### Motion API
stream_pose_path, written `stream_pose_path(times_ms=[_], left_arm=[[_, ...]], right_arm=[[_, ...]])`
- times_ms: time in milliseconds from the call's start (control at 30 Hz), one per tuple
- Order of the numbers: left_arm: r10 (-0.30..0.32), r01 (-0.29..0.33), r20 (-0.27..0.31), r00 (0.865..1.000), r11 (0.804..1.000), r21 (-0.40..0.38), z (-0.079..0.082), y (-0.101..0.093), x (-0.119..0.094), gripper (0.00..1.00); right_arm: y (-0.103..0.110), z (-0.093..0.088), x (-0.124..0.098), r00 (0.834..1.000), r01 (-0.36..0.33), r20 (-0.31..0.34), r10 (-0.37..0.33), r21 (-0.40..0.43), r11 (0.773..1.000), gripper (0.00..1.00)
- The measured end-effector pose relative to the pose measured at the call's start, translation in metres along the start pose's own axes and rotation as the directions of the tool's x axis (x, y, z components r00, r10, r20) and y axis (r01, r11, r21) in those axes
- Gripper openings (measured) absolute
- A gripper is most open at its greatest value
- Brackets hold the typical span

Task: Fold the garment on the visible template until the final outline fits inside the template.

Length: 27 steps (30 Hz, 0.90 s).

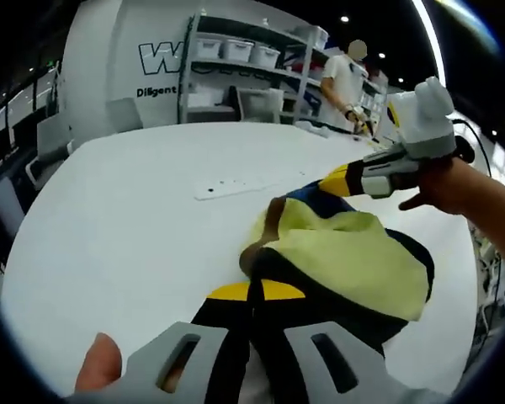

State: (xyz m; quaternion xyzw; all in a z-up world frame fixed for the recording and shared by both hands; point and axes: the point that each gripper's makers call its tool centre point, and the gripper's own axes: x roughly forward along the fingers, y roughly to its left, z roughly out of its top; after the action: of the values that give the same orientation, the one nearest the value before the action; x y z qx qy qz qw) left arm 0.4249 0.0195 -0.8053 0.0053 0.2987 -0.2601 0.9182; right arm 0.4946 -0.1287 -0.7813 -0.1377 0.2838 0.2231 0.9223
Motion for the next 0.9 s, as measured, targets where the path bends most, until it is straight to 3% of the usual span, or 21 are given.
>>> stream_pose_path(times_ms=[200, 400, 500, 700, 900], left_arm=[[0.019, -0.019, 0.021, 1.0, 1.0, 0.004, 0.009, 0.006, -0.011, 0.0], [0.032, -0.034, 0.062, 0.998, 0.999, 0.028, 0.028, 0.006, -0.025, 0.0], [0.033, -0.037, 0.085, 0.996, 0.998, 0.049, 0.04, 0.005, -0.032, 0.0], [0.053, -0.068, 0.158, 0.986, 0.993, 0.096, 0.077, 0.008, -0.058, 0.0], [0.071, -0.101, 0.208, 0.975, 0.986, 0.136, 0.1, 0.009, -0.081, 0.0]], right_arm=[[-0.004, 0.018, -0.02, 0.998, 0.027, 0.05, -0.026, -0.009, 1.0, 0.0], [-0.008, 0.032, -0.047, 0.994, 0.059, 0.091, -0.057, -0.025, 0.998, 0.0], [-0.01, 0.046, -0.063, 0.989, 0.08, 0.129, -0.075, -0.032, 0.996, 0.0], [-0.012, 0.069, -0.091, 0.978, 0.109, 0.184, -0.098, -0.047, 0.993, 0.0], [-0.008, 0.087, -0.118, 0.965, 0.134, 0.234, -0.116, -0.063, 0.989, 0.0]])
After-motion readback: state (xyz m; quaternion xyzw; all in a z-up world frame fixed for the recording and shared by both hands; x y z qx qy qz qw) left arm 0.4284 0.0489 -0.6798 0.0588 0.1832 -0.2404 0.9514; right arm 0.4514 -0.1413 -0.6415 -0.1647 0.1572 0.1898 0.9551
